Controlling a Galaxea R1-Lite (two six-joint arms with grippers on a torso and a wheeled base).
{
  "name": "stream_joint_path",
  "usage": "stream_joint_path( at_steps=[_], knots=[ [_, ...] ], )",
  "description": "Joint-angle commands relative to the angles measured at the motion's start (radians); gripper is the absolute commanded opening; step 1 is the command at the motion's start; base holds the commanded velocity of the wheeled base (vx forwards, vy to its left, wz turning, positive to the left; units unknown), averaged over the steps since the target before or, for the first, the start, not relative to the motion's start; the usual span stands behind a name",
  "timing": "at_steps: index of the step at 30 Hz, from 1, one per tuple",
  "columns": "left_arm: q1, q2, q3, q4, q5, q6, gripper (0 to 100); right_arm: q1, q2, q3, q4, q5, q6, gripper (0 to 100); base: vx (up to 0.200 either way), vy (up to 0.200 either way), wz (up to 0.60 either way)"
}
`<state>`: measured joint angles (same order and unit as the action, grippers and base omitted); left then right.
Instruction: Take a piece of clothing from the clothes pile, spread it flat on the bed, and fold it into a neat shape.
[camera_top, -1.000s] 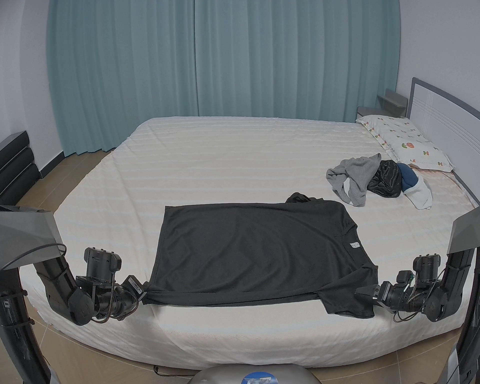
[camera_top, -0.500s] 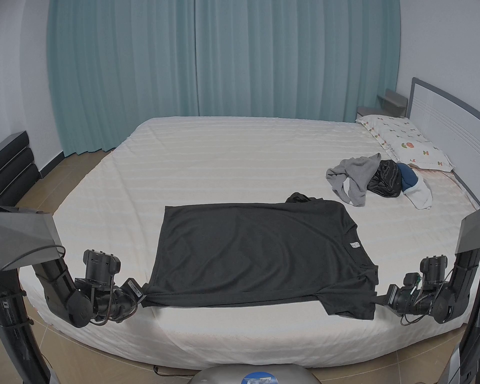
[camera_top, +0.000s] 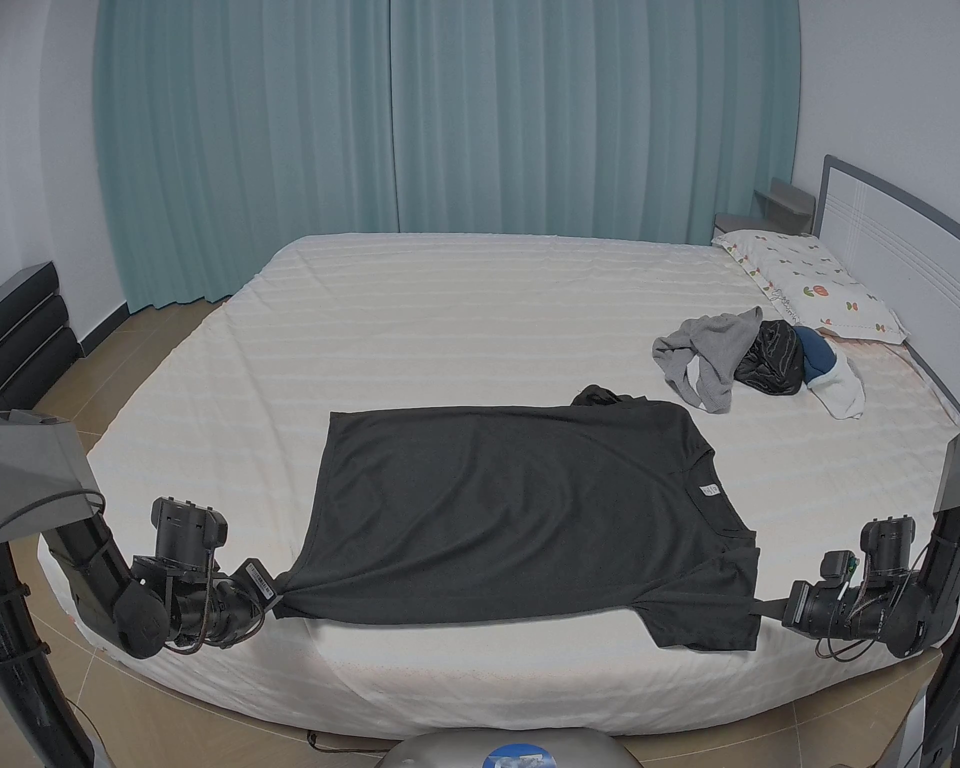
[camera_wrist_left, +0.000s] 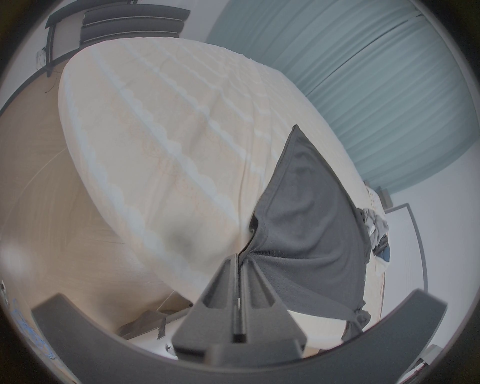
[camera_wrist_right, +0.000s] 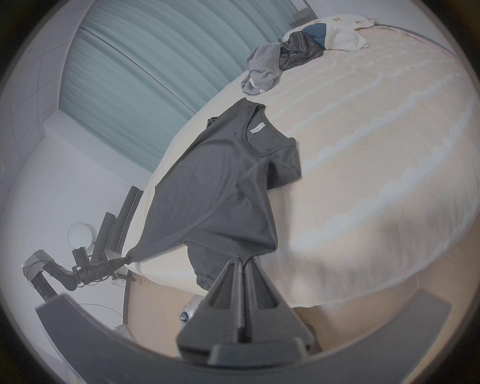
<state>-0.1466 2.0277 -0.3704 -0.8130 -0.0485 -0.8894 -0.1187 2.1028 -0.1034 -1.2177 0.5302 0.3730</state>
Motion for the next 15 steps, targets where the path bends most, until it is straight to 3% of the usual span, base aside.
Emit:
stream_joint_path(
  at_steps=[1,6,15],
  knots=[
    [0.002,-0.050,0.004,0.037,0.001,0.021,0,-0.009,-0.040,0.010,-0.003,0.004,-0.005,0,0.000,0.000,0.00],
    [0.001,-0.101,0.007,0.103,-0.001,0.059,0,-0.010,-0.076,0.031,0.018,0.004,-0.031,0,0.000,0.000,0.00],
    [0.002,-0.132,0.008,0.229,0.001,0.152,0,-0.041,-0.119,0.036,0.184,0.004,-0.235,0,0.000,0.000,0.00]
  ],
)
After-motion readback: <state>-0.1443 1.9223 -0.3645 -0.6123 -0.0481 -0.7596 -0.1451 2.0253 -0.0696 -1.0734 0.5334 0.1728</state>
